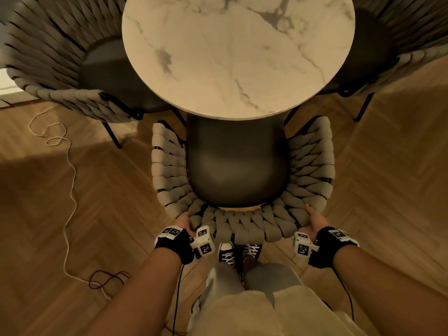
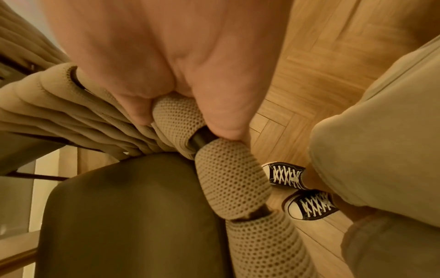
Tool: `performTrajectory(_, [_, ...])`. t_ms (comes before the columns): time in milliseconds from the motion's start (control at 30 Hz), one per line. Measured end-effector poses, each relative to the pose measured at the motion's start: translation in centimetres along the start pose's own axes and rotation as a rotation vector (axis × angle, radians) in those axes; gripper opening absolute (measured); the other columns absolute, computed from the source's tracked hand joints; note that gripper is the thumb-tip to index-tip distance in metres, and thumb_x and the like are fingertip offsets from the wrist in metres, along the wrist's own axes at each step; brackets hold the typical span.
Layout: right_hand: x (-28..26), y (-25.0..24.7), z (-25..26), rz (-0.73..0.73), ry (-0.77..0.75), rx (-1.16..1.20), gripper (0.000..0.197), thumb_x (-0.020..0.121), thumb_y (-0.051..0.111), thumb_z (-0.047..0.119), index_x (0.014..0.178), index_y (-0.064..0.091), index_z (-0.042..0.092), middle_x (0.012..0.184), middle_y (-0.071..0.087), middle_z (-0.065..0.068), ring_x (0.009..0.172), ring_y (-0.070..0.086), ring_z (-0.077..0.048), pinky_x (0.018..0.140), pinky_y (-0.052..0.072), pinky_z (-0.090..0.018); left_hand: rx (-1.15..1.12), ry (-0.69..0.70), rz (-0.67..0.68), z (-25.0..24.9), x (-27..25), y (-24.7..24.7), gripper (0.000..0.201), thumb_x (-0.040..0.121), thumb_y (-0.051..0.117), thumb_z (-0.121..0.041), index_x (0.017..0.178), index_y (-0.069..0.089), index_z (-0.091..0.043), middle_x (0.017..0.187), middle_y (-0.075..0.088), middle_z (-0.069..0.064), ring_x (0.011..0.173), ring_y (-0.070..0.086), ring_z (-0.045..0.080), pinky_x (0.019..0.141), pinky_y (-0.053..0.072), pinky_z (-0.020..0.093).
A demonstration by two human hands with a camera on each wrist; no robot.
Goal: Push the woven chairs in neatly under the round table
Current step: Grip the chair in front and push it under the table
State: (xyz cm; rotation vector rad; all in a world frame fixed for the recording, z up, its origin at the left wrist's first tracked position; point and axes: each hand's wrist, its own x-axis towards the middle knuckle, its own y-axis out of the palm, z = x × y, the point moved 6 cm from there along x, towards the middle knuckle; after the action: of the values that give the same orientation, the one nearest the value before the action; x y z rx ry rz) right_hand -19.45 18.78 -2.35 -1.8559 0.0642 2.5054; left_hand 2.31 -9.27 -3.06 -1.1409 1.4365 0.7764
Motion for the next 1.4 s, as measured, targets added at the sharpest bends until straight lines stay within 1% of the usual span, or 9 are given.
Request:
performTrajectory(167, [0.7,-0.5,-1.1,0.027,0.034,-0.009,0.037,0.099,0.047,0.042,0.116,0.057,0.011,0.101,0.063,-0.017,0.09,0.06,-0.036,0.098,0.041,-0.058,0.013,-0.013,-0.007,1.1,2.1,-0.9,0.026,0.1,0.053,-0.028,0.115,0.067,-0.012,0.1,0.07,0.021,0.091,0.066,0.036,0.088,0.054,0.052])
performTrajectory(367, [1.1,-0.8,-0.9,-0.005,0.056,-0.125,0.039,0.096,0.059,0.024,0.13,0.054,0.007,0.105,0.065,-0.018,0.092,0.062,-0.035,0.071,0.049,-0.052,-0.023,-0.04,0.05,1.8,1.7,-0.6,0.033,0.098,0.057,-0.034,0.125,0.066,-0.016,0.116,0.069,0.021,0.091,0.068,0.037,0.065,0.059,0.049])
performTrajectory(633, [0.9,-1.3,0.3,-0.006,0.052,-0.168,0.04,0.099,0.053,0.02,0.137,0.051,0.008,0.098,0.064,-0.016,0.087,0.061,-0.033,0.082,0.049,-0.052,0.005,-0.008,0.113,1.9,-1.4,-0.1,0.02,0.1,0.055,-0.028,0.095,0.06,-0.01,0.056,0.071,0.015,0.053,0.069,0.033,0.031,0.052,0.038])
performTrajectory(767, [0.7,-1.7,1.5,-0.024,0.036,-0.196,0.036,0.1,0.051,0.018,0.135,0.052,0.008,0.1,0.064,-0.017,0.083,0.06,-0.032,0.061,0.058,-0.048,0.035,-0.03,0.123,2.9,-1.1,0.1,0.025,0.101,0.052,-0.033,0.106,0.063,-0.01,0.079,0.072,0.018,0.073,0.067,0.034,0.047,0.059,0.042])
performTrajectory(833, [1.0,-2.3,2.2,-0.035,0.033,-0.182,0.039,0.1,0.051,0.019,0.137,0.051,0.01,0.111,0.064,-0.019,0.083,0.06,-0.032,0.071,0.055,-0.052,0.063,-0.045,0.155,3.3,-1.3,0.5,0.025,0.102,0.051,-0.031,0.114,0.06,-0.011,0.093,0.068,0.018,0.08,0.065,0.034,0.059,0.06,0.045])
performTrajectory(900, [1.7,-2.9,2.7,-0.053,0.023,-0.188,0.04,0.1,0.05,0.019,0.139,0.049,0.011,0.107,0.064,-0.017,0.083,0.06,-0.032,0.087,0.046,-0.053,0.094,-0.052,0.158,3.3,-1.4,0.6,0.021,0.102,0.051,-0.027,0.116,0.056,-0.011,0.096,0.064,0.018,0.081,0.063,0.034,0.05,0.06,0.044])
performTrajectory(1067, [2.6,-3.4,2.6,-0.057,0.031,-0.207,0.037,0.098,0.055,0.023,0.133,0.054,0.012,0.1,0.065,-0.015,0.086,0.063,-0.033,0.067,0.054,-0.051,0.135,-0.073,0.139,2.8,-0.5,0.0,0.027,0.1,0.056,-0.022,0.122,0.054,-0.007,0.099,0.062,0.019,0.083,0.064,0.034,0.042,0.059,0.041])
performTrajectory(1233, [4.6,-4.6,2.1,-0.089,0.026,-0.239,0.037,0.093,0.062,0.028,0.127,0.059,0.015,0.115,0.067,-0.018,0.097,0.065,-0.037,0.073,0.054,-0.053,0.142,-0.083,0.123,3.1,0.0,-0.2,0.017,0.099,0.058,-0.024,0.104,0.058,-0.008,0.096,0.063,0.018,0.079,0.064,0.032,0.04,0.058,0.037])
performTrajectory(1400, [6.9,-5.2,1.9,-0.11,0.058,-0.353,0.043,0.093,0.059,0.027,0.132,0.056,0.009,0.13,0.061,-0.02,0.116,0.06,-0.04,0.093,0.051,-0.054,0.186,-0.065,0.117,3.4,1.0,-0.9,0.024,0.099,0.058,-0.027,0.113,0.061,-0.008,0.101,0.068,0.018,0.085,0.067,0.031,0.055,0.061,0.04])
